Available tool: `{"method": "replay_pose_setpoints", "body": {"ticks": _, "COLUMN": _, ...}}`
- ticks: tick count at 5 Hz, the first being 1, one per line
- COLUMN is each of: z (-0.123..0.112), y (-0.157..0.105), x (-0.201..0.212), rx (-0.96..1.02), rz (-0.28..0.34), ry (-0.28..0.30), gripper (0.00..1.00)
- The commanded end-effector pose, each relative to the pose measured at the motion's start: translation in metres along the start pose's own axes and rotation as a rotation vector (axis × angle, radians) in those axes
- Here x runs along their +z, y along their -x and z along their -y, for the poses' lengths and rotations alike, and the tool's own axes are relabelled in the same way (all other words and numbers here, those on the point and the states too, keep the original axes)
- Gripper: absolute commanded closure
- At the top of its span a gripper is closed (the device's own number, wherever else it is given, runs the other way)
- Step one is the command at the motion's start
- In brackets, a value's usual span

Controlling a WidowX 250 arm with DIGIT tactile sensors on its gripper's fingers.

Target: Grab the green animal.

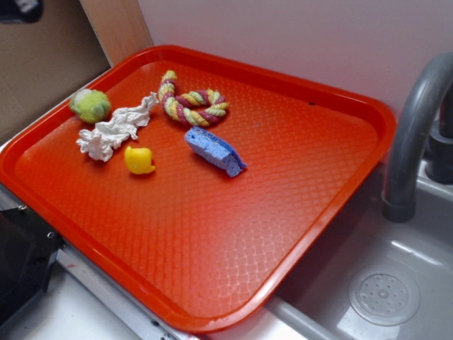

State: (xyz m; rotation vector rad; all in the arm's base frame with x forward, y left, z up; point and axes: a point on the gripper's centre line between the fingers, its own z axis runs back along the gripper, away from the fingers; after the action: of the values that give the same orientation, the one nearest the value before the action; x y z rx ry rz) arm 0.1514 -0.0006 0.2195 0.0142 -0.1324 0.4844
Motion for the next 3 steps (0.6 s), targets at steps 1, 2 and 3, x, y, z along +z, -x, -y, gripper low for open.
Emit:
{"method": "replay_pose_setpoints", "body": {"ticks": 1, "z": -0.056, "y": -0.051, "x": -0.048, "rx": 0.505, "rz": 0.075, "ry": -0.096, "gripper": 0.0}}
{"method": "replay_pose_setpoints", "body": {"ticks": 2, "z": -0.083, "y": -0.069, "x": -0.075, "rx": 0.754, "rz": 0.085, "ry": -0.123, "gripper": 0.0}}
{"method": "replay_pose_setpoints", "body": {"ticks": 3, "z": -0.107, "y": -0.08, "x": -0.097, "rx": 1.002, "rz": 0.1, "ry": -0.153, "gripper": 0.0}}
